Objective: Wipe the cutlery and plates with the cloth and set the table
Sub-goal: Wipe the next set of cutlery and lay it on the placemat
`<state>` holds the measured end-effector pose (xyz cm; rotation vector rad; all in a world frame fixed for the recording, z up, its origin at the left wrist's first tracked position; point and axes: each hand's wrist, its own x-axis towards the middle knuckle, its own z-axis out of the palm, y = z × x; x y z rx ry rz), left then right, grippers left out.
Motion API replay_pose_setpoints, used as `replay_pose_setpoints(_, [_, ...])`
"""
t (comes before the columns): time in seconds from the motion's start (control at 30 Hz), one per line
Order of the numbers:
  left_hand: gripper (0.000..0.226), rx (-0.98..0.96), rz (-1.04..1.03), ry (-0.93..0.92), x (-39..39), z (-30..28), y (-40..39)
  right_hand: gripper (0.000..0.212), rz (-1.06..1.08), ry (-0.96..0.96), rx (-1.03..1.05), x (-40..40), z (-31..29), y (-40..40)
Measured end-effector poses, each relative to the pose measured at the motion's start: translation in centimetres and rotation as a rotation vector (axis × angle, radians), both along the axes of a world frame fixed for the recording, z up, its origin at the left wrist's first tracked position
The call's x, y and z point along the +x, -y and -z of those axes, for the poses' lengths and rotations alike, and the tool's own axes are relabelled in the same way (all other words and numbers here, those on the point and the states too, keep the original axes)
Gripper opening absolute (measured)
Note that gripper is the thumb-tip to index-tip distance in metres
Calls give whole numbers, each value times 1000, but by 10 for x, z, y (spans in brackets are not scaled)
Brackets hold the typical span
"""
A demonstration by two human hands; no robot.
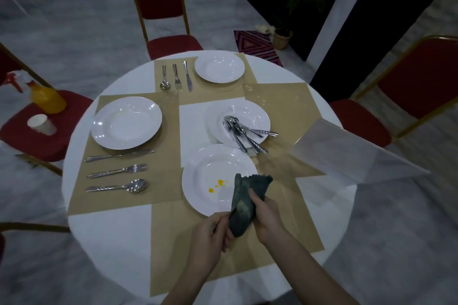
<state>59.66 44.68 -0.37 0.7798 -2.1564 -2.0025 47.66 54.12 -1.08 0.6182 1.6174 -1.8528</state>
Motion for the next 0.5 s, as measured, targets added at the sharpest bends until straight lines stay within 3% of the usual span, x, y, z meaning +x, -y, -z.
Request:
replay_pose_setpoints(0.1, [37, -132, 77, 88, -5, -2, -8, 24, -27, 38, -22, -6, -2, 0])
replay_pose_setpoints(0.2, [33, -211, 28, 142, -21, -6, -14, 26, -202, 58, -105, -8, -3, 4])
replay_pose_setpoints(0.5, [29, -37, -32, 170, -39, -29, -31, 39, -66, 50, -13, -77, -6, 8])
